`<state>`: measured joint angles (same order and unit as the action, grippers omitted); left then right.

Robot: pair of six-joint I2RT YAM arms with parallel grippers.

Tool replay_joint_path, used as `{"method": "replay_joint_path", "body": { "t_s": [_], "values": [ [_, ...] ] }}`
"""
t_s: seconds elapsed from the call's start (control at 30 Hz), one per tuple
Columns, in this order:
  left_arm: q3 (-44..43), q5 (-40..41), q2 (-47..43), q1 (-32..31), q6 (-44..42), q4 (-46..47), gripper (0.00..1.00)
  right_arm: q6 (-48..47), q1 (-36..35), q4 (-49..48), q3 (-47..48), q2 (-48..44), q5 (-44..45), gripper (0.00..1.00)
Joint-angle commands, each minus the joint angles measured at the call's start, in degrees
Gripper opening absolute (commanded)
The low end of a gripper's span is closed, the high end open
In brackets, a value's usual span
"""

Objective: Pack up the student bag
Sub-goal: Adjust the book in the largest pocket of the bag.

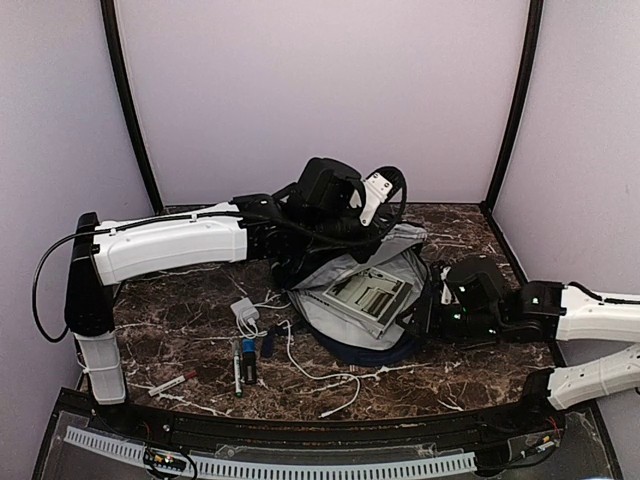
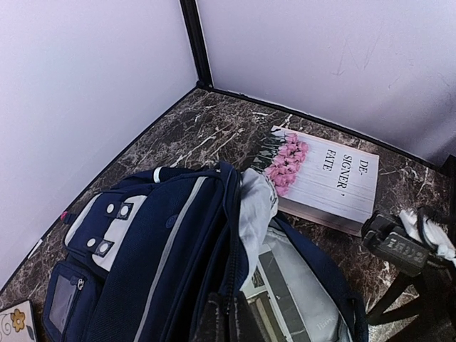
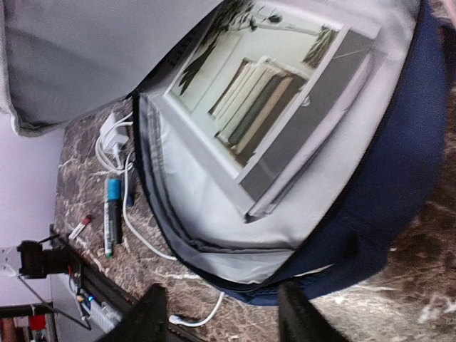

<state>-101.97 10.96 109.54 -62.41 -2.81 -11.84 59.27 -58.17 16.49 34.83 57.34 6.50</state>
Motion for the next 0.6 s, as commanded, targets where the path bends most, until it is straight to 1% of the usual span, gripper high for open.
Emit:
{"method": "replay_joint_path", "body": {
  "t_s": [0.0,0.03,0.1,0.17,0.2,0.3,0.4,0.5,0.57],
  "values": [
    [-0.61,-0.89,-7.03,-0.39,-0.10,10.68,0.00,-5.02,3.18,14.59,6.47,-2.18,9.37,0.39],
    [-0.66,-1.23,-7.05,-0.42,0.08,10.65,0.00,-7.45,4.94,14.39,7.71,-1.30,8.60,0.36],
    [-0.68,-1.83,-7.13,-0.43,0.46,10.15,0.00,-12.10,7.75,13.66,10.39,0.93,8.13,0.34],
    [-0.73,-2.09,-7.22,-0.43,0.92,10.00,0.00,-17.00,11.08,12.84,12.81,4.21,8.76,0.34],
    [-0.69,-2.12,-7.21,-0.48,1.08,9.98,0.00,-19.50,13.38,11.47,13.71,6.23,7.40,0.34],
    [-0.74,-1.73,-7.36,-0.43,1.10,10.43,0.00,-27.15,20.45,2.97,14.21,11.73,-2.89,0.34],
    [-1.32,-0.81,-7.05,-0.43,0.21,10.93,0.00,-30.25,25.30,-6.13,13.12,17.75,-11.10,0.33],
    [-3.09,-0.09,-6.18,-0.43,-0.54,10.08,0.00,-32.33,27.78,-11.55,13.44,24.08,-15.59,0.33],
    [-3.46,-0.23,-5.79,-0.43,-0.74,9.71,0.00,-33.67,28.08,-14.16,13.84,27.45,-16.91,0.36]
  ]
}}
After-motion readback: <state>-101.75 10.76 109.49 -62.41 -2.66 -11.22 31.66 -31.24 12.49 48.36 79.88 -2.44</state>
